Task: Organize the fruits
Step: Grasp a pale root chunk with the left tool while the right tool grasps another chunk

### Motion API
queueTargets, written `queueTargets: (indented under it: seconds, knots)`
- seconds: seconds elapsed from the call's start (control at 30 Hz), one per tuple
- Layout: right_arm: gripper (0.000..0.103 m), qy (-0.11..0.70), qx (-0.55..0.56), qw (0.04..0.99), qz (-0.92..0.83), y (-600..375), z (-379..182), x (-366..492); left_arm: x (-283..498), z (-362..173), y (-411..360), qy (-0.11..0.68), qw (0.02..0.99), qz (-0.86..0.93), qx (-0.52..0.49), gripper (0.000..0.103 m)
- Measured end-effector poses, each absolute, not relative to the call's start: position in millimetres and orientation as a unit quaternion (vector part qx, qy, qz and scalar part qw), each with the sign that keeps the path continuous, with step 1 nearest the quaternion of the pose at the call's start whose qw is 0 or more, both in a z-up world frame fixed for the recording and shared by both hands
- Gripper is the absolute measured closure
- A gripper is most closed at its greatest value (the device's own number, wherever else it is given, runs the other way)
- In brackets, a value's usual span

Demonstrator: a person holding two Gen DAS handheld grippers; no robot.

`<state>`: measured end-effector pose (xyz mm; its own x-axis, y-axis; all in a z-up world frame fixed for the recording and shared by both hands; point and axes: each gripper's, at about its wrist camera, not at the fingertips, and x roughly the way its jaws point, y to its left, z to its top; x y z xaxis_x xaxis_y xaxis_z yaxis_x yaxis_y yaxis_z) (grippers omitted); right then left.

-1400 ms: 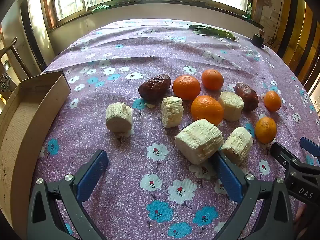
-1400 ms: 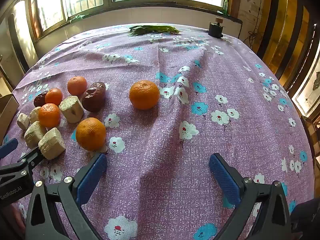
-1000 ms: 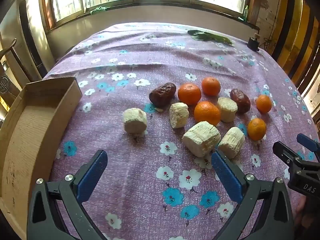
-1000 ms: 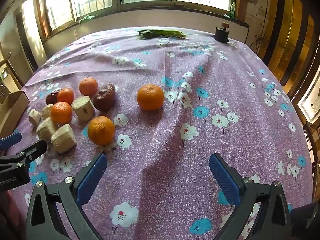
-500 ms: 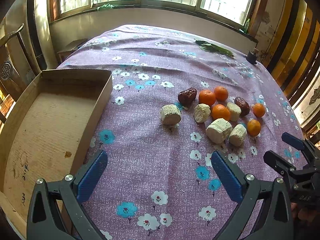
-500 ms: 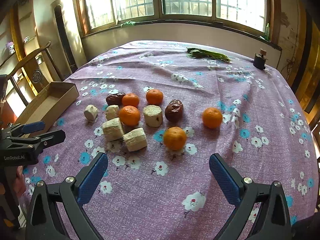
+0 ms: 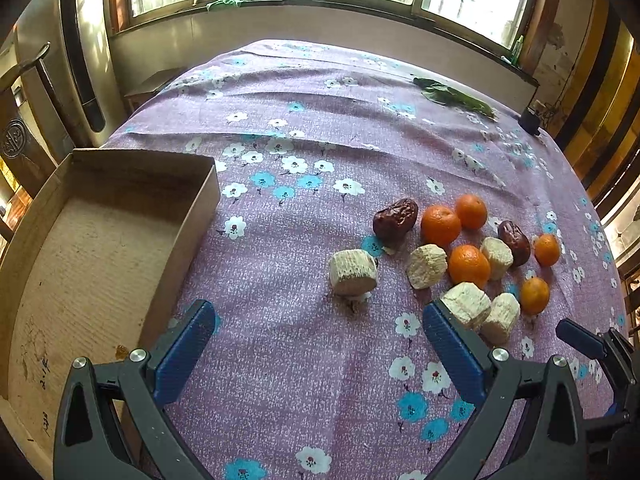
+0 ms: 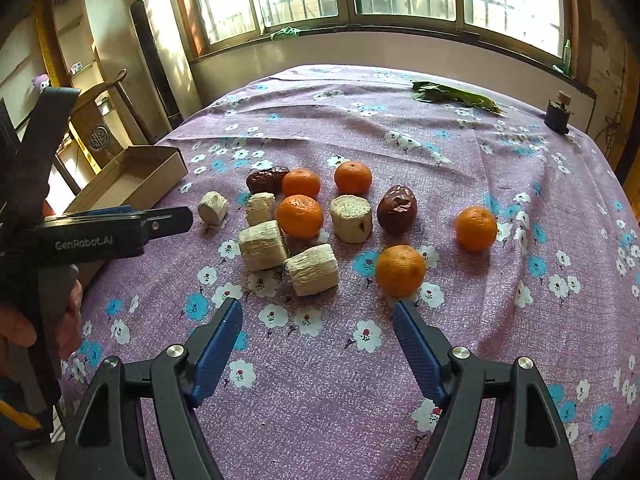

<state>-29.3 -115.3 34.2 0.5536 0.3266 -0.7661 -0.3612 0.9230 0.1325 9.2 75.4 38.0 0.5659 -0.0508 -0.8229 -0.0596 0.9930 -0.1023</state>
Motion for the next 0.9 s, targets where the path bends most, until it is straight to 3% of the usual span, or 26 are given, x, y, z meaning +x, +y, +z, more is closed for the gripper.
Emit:
queueTargets:
  seconds: [0.23,0.33,0.4,0.47,0.57,0.83,0.9]
  knots:
    - [0.023,0.435,-0.012,0.876,0.207,-116.3,29.4,-24.8,32.6,29.5,74.1,0.478,0.876,0.006,-0.065,0.006]
    - [0.026,0.437,-0.008,0.873,0.214,-115.3,28.2,-23.1,42.3,23.7,70.7,0.488,0.871,0.005,-0.057,0.023]
    - [0.027,0.439,-0.011,0.872,0.218,-112.9,27.2,-21.7,49.2,15.8,71.6,0.505,0.86,-0.008,-0.072,0.048]
    - [0.029,0.44,-0.017,0.87,0.222,-109.5,25.6,-18.9,51.8,16.8,72.4,0.499,0.863,-0.006,-0.072,0.053]
    - [0.029,0.443,-0.022,0.865,0.235,-105.4,22.6,-14.1,53.4,17.2,72.6,0.507,0.857,-0.03,-0.092,0.072]
    - [0.029,0.439,-0.07,0.859,0.256,-92.9,17.5,5.8,53.5,18.8,73.5,0.51,0.854,-0.035,-0.097,0.074]
    - [0.033,0.435,-0.096,0.858,0.257,-87.8,14.7,8.9,53.7,19.1,74.9,0.511,0.853,-0.035,-0.1,0.074]
